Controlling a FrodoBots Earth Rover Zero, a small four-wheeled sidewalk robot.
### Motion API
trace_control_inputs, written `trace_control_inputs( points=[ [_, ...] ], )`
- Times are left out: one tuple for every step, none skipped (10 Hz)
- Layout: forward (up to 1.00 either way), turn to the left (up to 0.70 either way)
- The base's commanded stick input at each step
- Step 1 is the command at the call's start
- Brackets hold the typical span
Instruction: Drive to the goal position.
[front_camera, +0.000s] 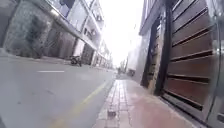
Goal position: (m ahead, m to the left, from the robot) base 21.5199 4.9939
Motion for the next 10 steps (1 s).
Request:
trace_control_inputs(
  points=[
    [1.0, 0.27],
    [1.0, 0.27],
    [1.0, 0.27],
    [1.0, 0.27],
    [1.0, 0.27],
    [1.0, 0.27],
    [1.0, 0.27],
    [1.0, 0.27],
    [1.0, 0.27],
    [1.0, 0.05]
  ],
)
